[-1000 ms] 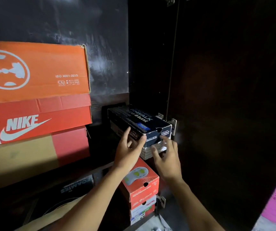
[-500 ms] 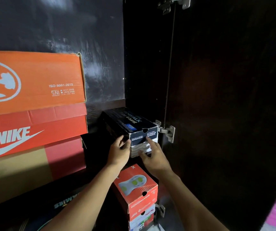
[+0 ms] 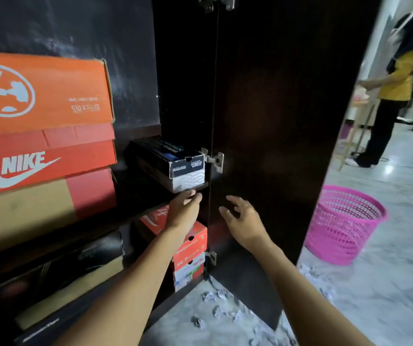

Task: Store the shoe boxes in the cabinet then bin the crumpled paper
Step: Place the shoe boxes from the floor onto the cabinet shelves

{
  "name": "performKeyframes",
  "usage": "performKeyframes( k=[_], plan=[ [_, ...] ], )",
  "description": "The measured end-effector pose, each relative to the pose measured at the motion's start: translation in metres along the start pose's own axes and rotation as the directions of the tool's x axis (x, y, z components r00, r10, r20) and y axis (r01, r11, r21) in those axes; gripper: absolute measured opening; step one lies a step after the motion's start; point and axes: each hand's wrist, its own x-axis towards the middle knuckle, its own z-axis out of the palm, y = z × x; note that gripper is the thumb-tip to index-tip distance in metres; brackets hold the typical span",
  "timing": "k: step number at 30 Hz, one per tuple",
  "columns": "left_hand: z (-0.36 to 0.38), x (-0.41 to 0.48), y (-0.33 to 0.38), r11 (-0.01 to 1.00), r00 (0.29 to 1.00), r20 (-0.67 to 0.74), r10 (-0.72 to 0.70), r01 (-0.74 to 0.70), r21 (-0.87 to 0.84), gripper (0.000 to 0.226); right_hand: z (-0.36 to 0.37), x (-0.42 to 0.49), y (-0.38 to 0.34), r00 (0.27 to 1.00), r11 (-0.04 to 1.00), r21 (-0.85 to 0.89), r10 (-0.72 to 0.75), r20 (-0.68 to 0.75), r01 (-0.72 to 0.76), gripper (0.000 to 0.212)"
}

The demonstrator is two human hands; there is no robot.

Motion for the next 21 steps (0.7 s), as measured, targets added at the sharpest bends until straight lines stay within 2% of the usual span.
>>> performKeyframes(
  k=[7, 11, 15, 21],
  plan=[
    [0.027, -0.089, -0.036, 0.988, 0.976, 0.218, 0.014, -0.046, 0.146, 0.018, -0.053, -0.111, 0.032, 0.984, 0.986, -0.039, 0.160, -0.075, -0.163, 0.046],
    [0.055, -0.131, -0.072, 0.969, 0.917, 0.398, -0.016, -0.083, 0.231, 0.017, -0.077, -0.172, 0.063, 0.956, 0.958, -0.058, 0.275, -0.105, -0.282, 0.045],
    [0.090, -0.171, -0.125, 0.965, 0.871, 0.482, -0.097, -0.036, 0.258, 0.020, -0.095, -0.232, 0.110, 0.914, 0.919, -0.073, 0.373, -0.156, -0.388, 0.043],
    [0.131, -0.237, -0.206, 0.944, 0.789, 0.562, -0.249, 0.070, 0.321, 0.024, -0.105, -0.311, 0.189, 0.814, 0.819, -0.086, 0.541, -0.212, -0.567, 0.046]
  ],
)
